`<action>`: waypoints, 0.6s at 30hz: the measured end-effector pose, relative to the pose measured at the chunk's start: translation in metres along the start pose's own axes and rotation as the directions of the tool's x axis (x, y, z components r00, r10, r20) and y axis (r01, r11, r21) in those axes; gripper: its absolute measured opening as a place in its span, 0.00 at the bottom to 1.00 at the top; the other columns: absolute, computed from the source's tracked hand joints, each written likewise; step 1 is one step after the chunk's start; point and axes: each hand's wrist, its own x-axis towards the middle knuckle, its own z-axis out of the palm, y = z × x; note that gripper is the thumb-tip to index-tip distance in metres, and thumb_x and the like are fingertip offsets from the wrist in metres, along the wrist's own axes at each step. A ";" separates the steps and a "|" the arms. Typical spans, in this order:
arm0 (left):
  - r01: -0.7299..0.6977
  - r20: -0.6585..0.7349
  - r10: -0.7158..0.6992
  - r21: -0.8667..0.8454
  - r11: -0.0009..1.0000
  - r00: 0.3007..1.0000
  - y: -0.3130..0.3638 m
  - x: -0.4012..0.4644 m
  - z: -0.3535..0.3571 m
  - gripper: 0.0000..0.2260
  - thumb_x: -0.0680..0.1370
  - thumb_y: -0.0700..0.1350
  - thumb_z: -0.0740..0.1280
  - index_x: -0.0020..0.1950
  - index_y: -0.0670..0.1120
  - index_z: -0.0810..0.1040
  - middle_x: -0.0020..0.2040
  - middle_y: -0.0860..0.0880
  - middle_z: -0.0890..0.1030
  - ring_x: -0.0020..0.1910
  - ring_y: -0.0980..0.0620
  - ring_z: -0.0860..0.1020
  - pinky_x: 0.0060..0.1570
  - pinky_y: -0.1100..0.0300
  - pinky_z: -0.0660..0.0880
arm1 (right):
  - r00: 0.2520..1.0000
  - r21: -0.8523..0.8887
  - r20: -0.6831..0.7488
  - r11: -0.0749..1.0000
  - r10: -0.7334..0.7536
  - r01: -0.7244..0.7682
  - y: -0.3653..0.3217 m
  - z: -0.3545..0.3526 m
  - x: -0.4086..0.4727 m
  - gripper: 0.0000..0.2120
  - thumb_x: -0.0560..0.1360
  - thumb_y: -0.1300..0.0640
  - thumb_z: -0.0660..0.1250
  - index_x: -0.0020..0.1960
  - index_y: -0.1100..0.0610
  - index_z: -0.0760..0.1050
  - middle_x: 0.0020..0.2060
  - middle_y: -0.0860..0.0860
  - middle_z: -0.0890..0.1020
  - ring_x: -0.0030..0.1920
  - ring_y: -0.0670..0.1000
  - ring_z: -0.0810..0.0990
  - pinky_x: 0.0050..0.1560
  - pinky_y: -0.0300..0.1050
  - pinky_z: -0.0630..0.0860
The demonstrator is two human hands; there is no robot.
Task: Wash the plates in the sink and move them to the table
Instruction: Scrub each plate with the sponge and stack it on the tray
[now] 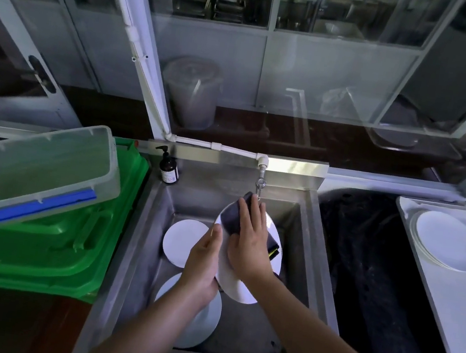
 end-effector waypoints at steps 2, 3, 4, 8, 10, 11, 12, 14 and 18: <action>0.012 -0.020 -0.013 -0.047 0.999 1.000 0.000 0.001 -0.010 0.21 0.82 0.59 0.62 0.67 0.47 0.80 0.62 0.44 0.84 0.62 0.45 0.82 0.64 0.45 0.77 | 0.993 -0.010 0.053 0.995 -0.103 0.103 0.008 0.003 -0.006 0.35 0.74 0.50 0.49 0.80 0.58 0.59 0.81 0.52 0.51 0.82 0.58 0.45 0.79 0.61 0.52; 0.028 -0.005 -0.028 -0.076 0.997 1.000 0.000 0.002 -0.016 0.25 0.80 0.61 0.62 0.69 0.46 0.78 0.64 0.43 0.83 0.63 0.45 0.81 0.65 0.44 0.76 | 0.979 -0.048 0.082 0.980 -0.187 0.192 0.013 0.002 -0.011 0.33 0.76 0.51 0.53 0.80 0.58 0.60 0.81 0.52 0.53 0.82 0.58 0.46 0.78 0.64 0.55; 0.049 0.014 -0.048 -0.104 0.993 0.999 0.000 0.002 -0.021 0.27 0.79 0.62 0.61 0.70 0.46 0.77 0.64 0.42 0.82 0.64 0.44 0.81 0.65 0.45 0.76 | 0.955 -0.102 0.111 0.952 -0.276 0.287 0.019 0.000 -0.014 0.31 0.78 0.51 0.57 0.80 0.56 0.61 0.81 0.51 0.55 0.82 0.57 0.47 0.77 0.63 0.57; 0.133 0.061 -0.126 -0.128 0.983 0.990 0.001 0.002 -0.033 0.24 0.84 0.61 0.53 0.67 0.48 0.78 0.59 0.42 0.85 0.57 0.44 0.84 0.52 0.49 0.81 | 0.856 -0.201 0.137 0.833 -0.498 0.516 0.024 -0.011 -0.014 0.26 0.82 0.46 0.63 0.79 0.50 0.65 0.80 0.47 0.61 0.82 0.55 0.50 0.78 0.60 0.55; 0.125 0.061 -0.119 -0.120 0.985 0.991 0.000 0.003 -0.033 0.22 0.84 0.61 0.54 0.67 0.49 0.78 0.59 0.42 0.85 0.56 0.44 0.85 0.47 0.50 0.82 | 0.866 -0.184 0.083 0.846 -0.494 0.500 0.022 -0.006 -0.008 0.24 0.83 0.47 0.63 0.77 0.50 0.68 0.79 0.48 0.63 0.81 0.57 0.53 0.77 0.61 0.59; 0.110 0.058 -0.103 -0.123 0.986 0.993 0.000 0.002 -0.032 0.21 0.85 0.60 0.54 0.67 0.49 0.78 0.58 0.42 0.86 0.54 0.45 0.86 0.44 0.51 0.83 | 0.876 -0.183 0.049 0.858 -0.480 0.480 0.022 0.000 -0.007 0.23 0.83 0.48 0.64 0.77 0.50 0.69 0.79 0.48 0.65 0.81 0.58 0.54 0.76 0.60 0.61; 0.091 0.046 -0.086 -0.126 0.988 0.995 0.000 0.001 -0.030 0.20 0.85 0.58 0.55 0.66 0.48 0.78 0.56 0.43 0.86 0.52 0.46 0.86 0.42 0.53 0.83 | 0.898 -0.181 0.004 0.883 -0.440 0.434 0.022 0.004 -0.006 0.21 0.83 0.49 0.63 0.76 0.51 0.71 0.78 0.48 0.66 0.81 0.58 0.56 0.75 0.61 0.63; 0.051 0.019 -0.049 -0.111 0.993 0.999 -0.001 0.001 -0.028 0.19 0.85 0.57 0.56 0.64 0.48 0.80 0.56 0.45 0.87 0.51 0.48 0.86 0.44 0.53 0.82 | 0.962 -0.163 -0.136 0.963 -0.237 0.215 0.019 0.007 -0.002 0.21 0.84 0.47 0.58 0.74 0.50 0.72 0.77 0.47 0.68 0.80 0.57 0.57 0.73 0.62 0.66; 0.011 -0.036 -0.014 -0.083 0.997 0.999 -0.003 0.004 -0.020 0.19 0.84 0.57 0.60 0.66 0.46 0.80 0.60 0.45 0.85 0.61 0.46 0.83 0.61 0.46 0.78 | 0.967 -0.054 -0.254 0.999 -0.018 0.005 -0.009 0.013 -0.002 0.20 0.84 0.50 0.56 0.75 0.52 0.71 0.76 0.47 0.68 0.80 0.53 0.56 0.77 0.59 0.59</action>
